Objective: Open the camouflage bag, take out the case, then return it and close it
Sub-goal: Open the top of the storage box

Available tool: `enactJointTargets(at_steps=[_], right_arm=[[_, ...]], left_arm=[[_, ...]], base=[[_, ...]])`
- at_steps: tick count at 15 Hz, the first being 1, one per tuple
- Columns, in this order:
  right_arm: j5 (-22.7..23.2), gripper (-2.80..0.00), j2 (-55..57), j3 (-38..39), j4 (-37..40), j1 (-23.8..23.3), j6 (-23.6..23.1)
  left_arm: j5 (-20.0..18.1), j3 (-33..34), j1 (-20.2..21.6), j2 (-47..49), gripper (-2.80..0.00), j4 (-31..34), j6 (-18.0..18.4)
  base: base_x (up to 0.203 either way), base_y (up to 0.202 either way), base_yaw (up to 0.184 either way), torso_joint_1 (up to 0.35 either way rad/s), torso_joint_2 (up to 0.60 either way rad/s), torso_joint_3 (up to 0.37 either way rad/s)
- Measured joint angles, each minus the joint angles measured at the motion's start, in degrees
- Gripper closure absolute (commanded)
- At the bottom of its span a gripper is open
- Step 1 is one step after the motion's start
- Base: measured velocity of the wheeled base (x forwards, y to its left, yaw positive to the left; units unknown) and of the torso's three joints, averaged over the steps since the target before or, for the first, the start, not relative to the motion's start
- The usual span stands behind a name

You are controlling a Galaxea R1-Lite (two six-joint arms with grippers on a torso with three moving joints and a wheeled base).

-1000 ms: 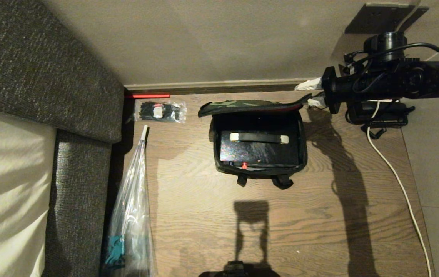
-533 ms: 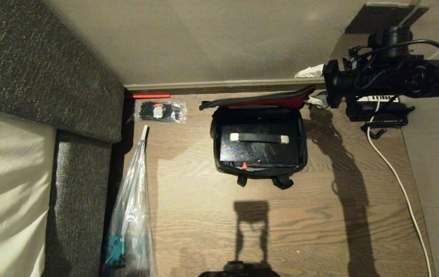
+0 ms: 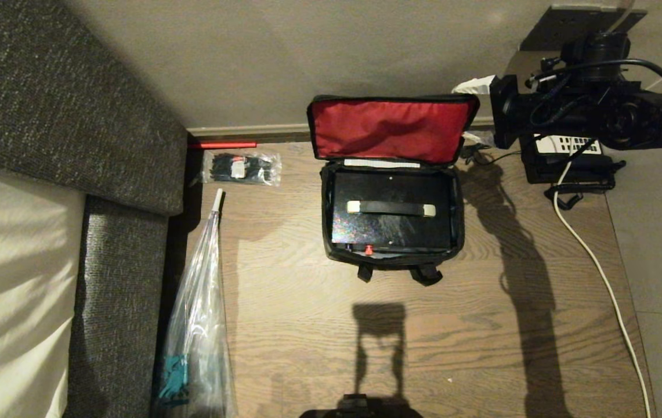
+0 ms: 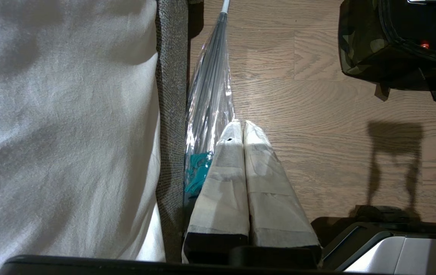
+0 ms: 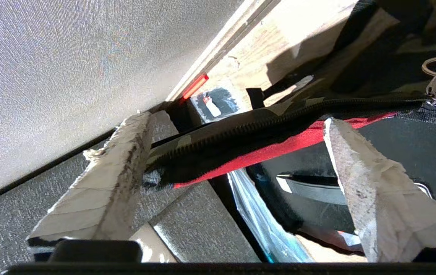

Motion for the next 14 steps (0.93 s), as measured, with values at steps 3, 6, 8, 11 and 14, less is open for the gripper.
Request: enactJointTargets(at_steps=[3,6,8,11,14], right_arm=[[0.0,-2.80,-0.1,0.0,0.5,0.0,-0.3],[-0.1,-2.80,-0.5,0.0,-0.1,0.0,-1.0],[-0.3,-2.80,-0.9,0.0,-0.1,0.0,-1.0],[-1.0,-2.80,-1.5,0.1,0.2,-0.1,-1.0],[-1.0,-2.80,-1.9,0.3,1.4,-0.2,-1.6]], left_arm=[[0.0,0.0,0.0,0.0,0.00,0.0,0.0],[0.0,0.0,0.0,0.0,0.00,0.0,0.0],[0.0,0.0,0.0,0.0,0.00,0.0,0.0],[0.0,0.0,0.0,0.0,0.00,0.0,0.0],[0.0,0.0,0.0,0.0,0.00,0.0,0.0]], base=[[0.000,0.000,0.000,0.000,0.00,0.000],[0.000,0.000,0.000,0.000,0.00,0.000],[0.000,0.000,0.000,0.000,0.00,0.000],[0.000,0.000,0.000,0.000,0.00,0.000],[0.000,0.000,0.000,0.000,0.00,0.000]])
